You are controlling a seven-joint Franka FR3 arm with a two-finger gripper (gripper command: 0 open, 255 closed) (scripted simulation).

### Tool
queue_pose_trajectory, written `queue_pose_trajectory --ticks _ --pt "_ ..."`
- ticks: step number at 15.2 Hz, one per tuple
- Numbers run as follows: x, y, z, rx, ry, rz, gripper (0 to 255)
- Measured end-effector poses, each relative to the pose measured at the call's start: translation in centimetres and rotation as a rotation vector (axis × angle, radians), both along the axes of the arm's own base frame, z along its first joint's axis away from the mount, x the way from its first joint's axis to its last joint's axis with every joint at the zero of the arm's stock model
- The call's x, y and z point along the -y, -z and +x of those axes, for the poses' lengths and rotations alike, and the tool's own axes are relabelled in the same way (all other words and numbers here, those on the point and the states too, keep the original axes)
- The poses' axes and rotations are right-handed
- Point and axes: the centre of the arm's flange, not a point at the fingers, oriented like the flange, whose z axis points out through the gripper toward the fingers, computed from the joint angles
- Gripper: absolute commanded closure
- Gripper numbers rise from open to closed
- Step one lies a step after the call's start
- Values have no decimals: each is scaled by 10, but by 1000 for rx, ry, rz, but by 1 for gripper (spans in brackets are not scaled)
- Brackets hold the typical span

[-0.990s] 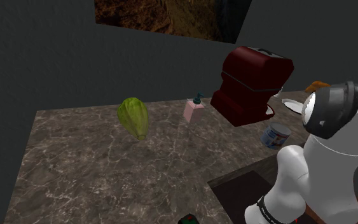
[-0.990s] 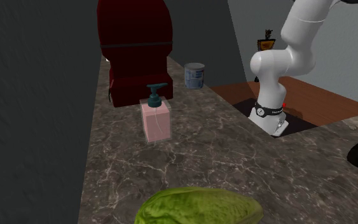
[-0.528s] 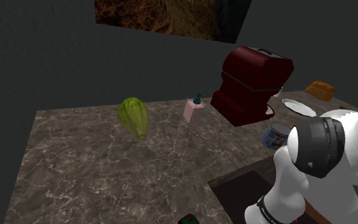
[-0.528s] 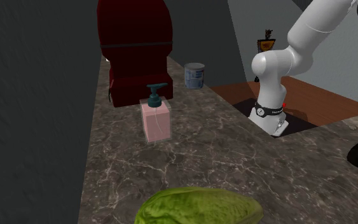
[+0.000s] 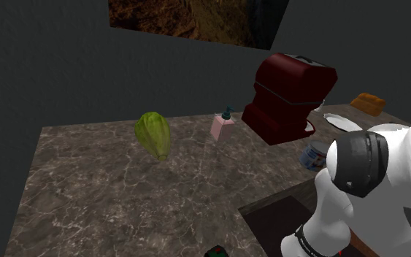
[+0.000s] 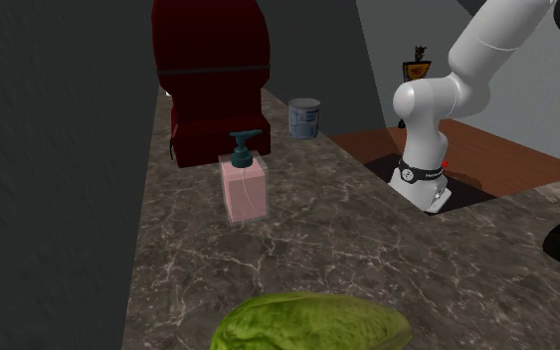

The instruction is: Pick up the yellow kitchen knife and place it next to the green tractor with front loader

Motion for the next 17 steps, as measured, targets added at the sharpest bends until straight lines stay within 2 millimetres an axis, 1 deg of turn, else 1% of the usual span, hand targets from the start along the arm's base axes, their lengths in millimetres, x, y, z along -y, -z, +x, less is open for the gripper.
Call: queue_pose_trajectory --ticks 9,17 --pt "-1 49 -2 0 0 0 255" --pt "0 90 -1 0 0 0 255"
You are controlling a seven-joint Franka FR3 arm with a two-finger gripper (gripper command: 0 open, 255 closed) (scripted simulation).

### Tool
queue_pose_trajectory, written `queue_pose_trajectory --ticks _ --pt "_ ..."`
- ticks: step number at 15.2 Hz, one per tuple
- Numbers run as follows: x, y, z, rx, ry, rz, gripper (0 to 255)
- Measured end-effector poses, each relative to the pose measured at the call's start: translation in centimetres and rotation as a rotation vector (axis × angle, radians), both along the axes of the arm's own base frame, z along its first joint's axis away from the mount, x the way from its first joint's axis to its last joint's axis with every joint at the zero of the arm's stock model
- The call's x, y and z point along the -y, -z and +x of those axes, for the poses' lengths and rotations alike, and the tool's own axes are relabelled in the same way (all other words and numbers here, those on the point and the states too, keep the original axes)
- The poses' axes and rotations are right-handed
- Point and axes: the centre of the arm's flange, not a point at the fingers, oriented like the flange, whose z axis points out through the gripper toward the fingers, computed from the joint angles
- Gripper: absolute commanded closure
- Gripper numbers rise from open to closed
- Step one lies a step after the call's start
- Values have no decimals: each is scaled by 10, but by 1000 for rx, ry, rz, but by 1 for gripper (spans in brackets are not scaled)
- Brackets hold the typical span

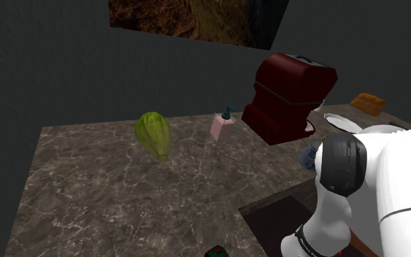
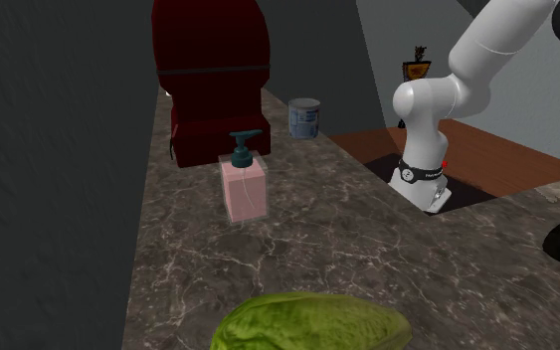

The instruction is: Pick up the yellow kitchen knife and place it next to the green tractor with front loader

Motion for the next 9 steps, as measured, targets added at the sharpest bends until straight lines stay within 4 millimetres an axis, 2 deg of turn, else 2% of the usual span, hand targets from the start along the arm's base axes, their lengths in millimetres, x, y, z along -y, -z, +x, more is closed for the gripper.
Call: queue_pose_trajectory --ticks 9 --pt "-1 49 0 0 0 0 255"
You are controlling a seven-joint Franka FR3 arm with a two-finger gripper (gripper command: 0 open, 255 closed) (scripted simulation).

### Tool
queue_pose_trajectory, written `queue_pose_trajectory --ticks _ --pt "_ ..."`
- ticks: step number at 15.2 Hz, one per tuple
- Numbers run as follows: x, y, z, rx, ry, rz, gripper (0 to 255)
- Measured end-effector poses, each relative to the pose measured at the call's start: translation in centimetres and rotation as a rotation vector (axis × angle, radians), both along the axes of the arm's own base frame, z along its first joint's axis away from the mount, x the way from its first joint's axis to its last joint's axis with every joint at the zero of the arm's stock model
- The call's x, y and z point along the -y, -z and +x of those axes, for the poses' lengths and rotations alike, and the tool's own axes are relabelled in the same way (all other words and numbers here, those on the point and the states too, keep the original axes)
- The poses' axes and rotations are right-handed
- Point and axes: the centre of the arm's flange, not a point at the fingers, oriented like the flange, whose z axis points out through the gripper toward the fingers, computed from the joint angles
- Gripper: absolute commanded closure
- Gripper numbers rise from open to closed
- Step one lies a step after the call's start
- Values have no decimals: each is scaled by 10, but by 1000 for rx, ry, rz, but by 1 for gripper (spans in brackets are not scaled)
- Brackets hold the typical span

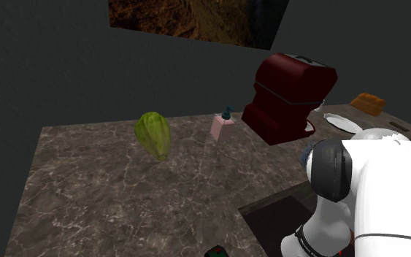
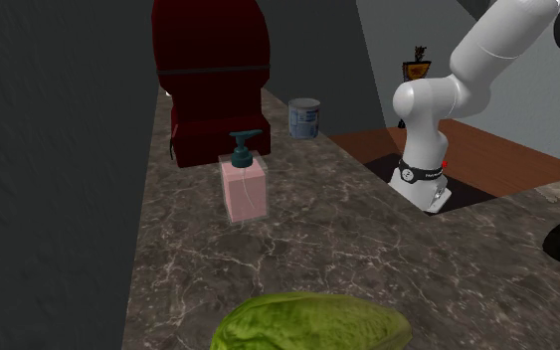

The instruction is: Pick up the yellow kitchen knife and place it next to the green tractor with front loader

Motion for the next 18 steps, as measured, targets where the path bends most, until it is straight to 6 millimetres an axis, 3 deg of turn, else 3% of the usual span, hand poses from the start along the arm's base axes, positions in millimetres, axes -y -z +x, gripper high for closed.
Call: queue_pose_trajectory --ticks 8,9,15,18 --pt "0 10 0 0 0 0 255" --pt "0 10 0 0 0 0 0" --pt "0 10 0 0 0 0 0" --pt "-2 -19 -2 0 0 1 0"
